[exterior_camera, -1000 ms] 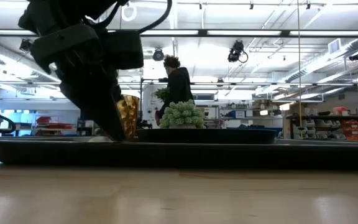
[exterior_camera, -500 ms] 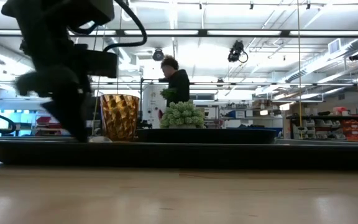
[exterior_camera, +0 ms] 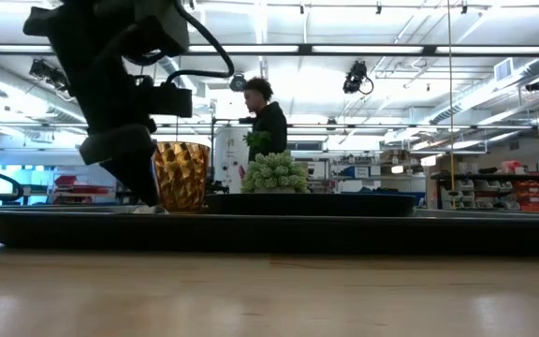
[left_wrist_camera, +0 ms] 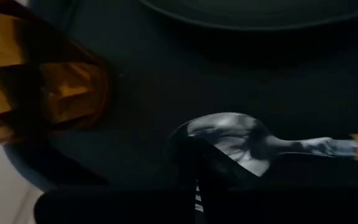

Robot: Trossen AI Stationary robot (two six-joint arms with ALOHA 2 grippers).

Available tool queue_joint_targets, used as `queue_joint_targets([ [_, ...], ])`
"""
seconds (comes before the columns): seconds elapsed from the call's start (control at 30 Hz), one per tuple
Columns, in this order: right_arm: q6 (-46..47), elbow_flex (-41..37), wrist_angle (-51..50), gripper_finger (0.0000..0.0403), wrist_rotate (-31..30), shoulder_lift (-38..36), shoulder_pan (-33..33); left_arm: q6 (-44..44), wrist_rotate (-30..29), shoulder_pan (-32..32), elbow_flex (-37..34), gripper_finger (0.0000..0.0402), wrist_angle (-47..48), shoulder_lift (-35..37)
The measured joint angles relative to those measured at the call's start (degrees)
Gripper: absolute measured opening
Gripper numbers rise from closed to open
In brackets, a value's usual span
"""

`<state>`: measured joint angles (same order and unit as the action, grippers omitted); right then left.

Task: Pick and place plate/cup/fork/spoon on tray
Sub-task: Adjust the orange fork and yellow spoon on the black tray

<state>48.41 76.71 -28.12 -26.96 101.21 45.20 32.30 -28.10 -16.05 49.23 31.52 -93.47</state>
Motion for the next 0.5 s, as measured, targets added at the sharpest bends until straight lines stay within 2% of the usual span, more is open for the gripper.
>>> queue_joint_targets([
  [0.1,0.1,0.0,0.0,0.0197,0.0,0.0,0.2,-0.5,0.0,0.9,0.0,0.0008,0.2,0.0],
  [0.3,1.1,0.0,0.0,0.0197,0.0,0.0,0.2,-2.8,4.1,2.0,0.0,0.0009,0.9,-3.1],
  [0.5,0.4,0.0,-0.2,0.0197,-1.6,0.0,0.2,-3.1,2.7,3.1,0.3,0.0009,-0.1,-4.7],
])
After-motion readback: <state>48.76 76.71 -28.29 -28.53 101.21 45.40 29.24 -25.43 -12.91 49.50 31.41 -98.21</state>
